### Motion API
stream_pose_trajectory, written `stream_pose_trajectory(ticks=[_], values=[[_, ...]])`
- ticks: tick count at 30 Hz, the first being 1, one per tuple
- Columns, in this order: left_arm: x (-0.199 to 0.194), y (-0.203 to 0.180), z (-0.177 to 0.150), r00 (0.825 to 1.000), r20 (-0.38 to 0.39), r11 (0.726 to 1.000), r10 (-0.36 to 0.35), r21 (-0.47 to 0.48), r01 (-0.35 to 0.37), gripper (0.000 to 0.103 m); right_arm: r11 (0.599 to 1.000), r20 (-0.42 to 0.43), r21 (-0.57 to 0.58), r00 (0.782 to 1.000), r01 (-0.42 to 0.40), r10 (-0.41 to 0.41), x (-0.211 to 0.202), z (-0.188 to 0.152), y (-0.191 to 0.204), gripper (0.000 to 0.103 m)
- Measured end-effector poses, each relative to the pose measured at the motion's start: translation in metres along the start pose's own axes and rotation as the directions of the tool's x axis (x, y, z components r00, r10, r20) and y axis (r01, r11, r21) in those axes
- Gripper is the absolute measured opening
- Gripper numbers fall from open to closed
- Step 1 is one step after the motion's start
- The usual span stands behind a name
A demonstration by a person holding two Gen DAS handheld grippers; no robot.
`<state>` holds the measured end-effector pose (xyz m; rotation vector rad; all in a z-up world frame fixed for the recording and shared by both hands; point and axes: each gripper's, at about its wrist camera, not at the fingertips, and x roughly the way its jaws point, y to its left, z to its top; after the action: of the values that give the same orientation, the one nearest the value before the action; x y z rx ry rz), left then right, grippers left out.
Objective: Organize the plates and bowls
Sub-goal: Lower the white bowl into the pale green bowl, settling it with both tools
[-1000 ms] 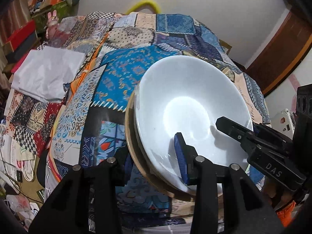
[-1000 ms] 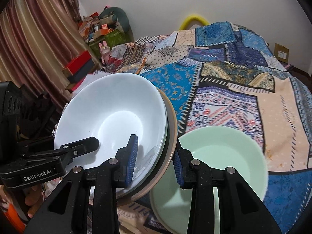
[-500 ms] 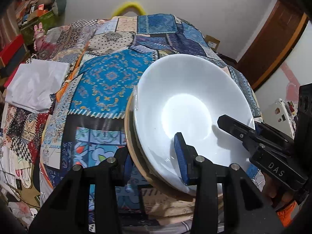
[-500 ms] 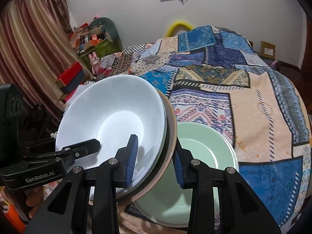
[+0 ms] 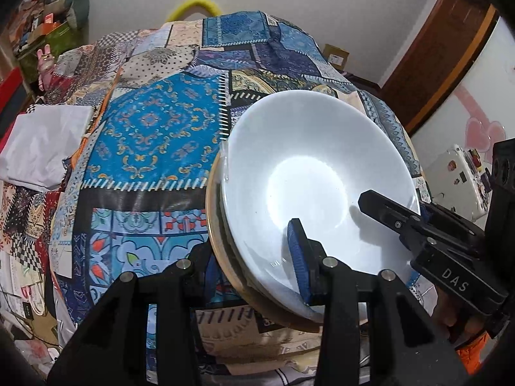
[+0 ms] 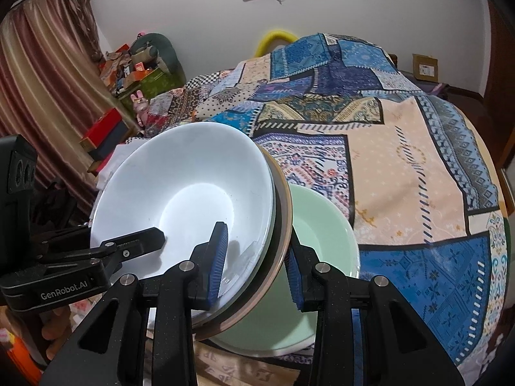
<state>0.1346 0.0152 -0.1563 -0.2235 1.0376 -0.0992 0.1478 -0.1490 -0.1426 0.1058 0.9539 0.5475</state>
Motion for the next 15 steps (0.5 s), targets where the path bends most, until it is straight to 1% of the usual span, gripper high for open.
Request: stream_pose_trajectory(ticks=[15], values=[[0.037,-0.012,-0.002,0.997,-0.070,1.000,-0.020,0.012,0.021,0.039,0.999,-0.053,0.048,0.998,0.023,-0.020,0.014,-0.011,-0.024,0.031]])
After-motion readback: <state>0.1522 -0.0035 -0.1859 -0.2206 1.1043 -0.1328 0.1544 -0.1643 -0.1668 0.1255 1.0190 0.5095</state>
